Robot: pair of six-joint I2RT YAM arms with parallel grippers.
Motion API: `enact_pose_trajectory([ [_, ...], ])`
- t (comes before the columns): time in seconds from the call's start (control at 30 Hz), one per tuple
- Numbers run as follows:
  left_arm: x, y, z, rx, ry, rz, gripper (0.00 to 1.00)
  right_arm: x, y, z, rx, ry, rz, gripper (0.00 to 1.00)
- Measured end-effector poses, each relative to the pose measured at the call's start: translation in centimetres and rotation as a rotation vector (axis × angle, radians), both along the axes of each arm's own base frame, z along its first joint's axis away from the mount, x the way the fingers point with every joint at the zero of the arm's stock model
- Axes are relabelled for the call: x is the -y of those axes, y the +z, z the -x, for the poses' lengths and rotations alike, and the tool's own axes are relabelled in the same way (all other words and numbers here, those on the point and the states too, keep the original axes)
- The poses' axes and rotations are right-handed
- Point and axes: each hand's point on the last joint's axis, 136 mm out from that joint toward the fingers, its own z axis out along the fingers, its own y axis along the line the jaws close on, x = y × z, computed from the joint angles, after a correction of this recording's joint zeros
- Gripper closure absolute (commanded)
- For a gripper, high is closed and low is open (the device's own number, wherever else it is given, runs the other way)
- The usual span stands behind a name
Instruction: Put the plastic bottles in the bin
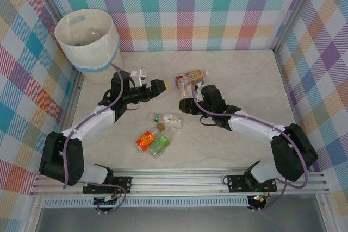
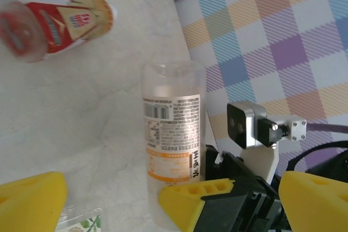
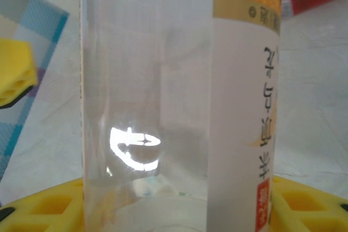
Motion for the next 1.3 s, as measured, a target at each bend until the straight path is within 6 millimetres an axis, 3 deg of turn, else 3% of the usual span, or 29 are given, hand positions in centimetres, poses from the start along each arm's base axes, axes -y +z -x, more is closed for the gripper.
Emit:
enact_pose_trajectory([
  [0.17,1.9,1.0,0.4,0.035,-0.053,0.003,0.0,-1.5,1.2,1.2,0.03,0.106,-0.042,0.72],
  [0.47,3.2,-1.4,0.3,-0.026,-0.077,-0.023,0.01,-3.5,2.2,3.1,0.037,0.228,-0.098,0.71],
  [0.8,4.0,-1.2,0.6,-0.025,-0.103,-0.008,0.25,-5.7,4.5,4.0,0.067,0.325,-0.15,0.67],
  [0.9,4.2,-0.9,0.7,-0.022,-0.111,0.006,0.4,-5.7,4.3,4.1,0.062,0.328,-0.147,0.54],
  [0.97,4.4,-0.7,0.7,-0.022,-0.112,0.01,0.41,-5.6,4.2,4.1,0.063,0.327,-0.139,0.39],
  [1.13,4.2,-0.9,0.3,-0.023,-0.085,0.003,0.46,-5.1,4.8,4.2,0.092,0.322,-0.12,0.19],
  [1.3,3.7,-1.1,-0.5,-0.026,-0.035,-0.026,0.49,-3.4,7.4,4.1,0.184,0.265,-0.102,0.07],
])
